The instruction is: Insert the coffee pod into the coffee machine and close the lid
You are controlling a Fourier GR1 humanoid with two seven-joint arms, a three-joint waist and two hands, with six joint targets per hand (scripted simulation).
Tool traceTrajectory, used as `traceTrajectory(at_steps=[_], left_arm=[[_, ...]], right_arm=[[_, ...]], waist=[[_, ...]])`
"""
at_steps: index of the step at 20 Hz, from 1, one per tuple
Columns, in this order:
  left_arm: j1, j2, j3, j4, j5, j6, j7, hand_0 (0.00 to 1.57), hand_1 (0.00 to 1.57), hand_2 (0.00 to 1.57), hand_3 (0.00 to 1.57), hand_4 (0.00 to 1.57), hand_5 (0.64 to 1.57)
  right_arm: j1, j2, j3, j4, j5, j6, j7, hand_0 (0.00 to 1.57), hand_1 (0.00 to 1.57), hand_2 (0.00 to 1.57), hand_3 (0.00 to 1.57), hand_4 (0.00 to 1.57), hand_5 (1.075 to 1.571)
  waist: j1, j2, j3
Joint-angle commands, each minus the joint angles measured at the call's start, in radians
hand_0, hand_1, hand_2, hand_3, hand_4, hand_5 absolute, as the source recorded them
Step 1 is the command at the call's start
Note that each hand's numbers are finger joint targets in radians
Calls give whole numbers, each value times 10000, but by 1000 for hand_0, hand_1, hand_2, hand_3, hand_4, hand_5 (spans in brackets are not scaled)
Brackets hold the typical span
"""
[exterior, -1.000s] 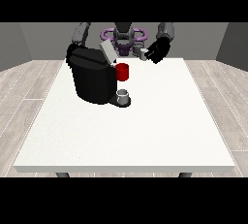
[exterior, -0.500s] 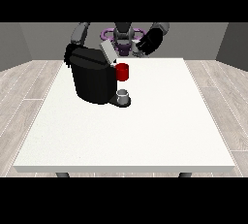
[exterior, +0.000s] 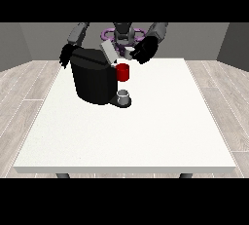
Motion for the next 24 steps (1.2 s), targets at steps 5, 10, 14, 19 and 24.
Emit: traceTrajectory(at_steps=[5, 10, 14, 19, 24], left_arm=[[-896, 340, 572, 475, 181, 543, 156, 1391, 1391, 1439, 1409, 605, 1571], [-1371, 429, 620, 473, 179, 744, 275, 1454, 1454, 1477, 1395, 596, 1571], [-1753, 674, 839, 633, 508, 269, 402, 1451, 1451, 1483, 1390, 609, 1571], [-2039, 1564, 661, 834, 157, -73, -97, 1400, 1400, 1465, 1349, 658, 1571], [-2519, 1317, 569, 886, 147, -139, 427, 1443, 1443, 1477, 1329, 700, 1571]], right_arm=[[-265, -135, 351, -165, 136, 614, -532, 0, 0, 0, 0, 0, 1571], [-512, -154, 324, 391, 106, 990, -1159, 0, 0, 0, 0, 183, 1571], [-554, -119, 232, 719, 210, 814, -1410, 0, 0, 0, 0, 286, 1571], [-1071, -531, -4, 731, -40, 1161, -1030, 0, 0, 0, 0, 172, 1571], [-1433, -257, 63, 1201, 329, 578, -1321, 0, 0, 0, 0, 191, 1571]], waist=[[-406, 872, 0], [-287, 1374, 3], [-262, 1487, 3], [-456, 2107, 2], [-328, 2080, 5]])
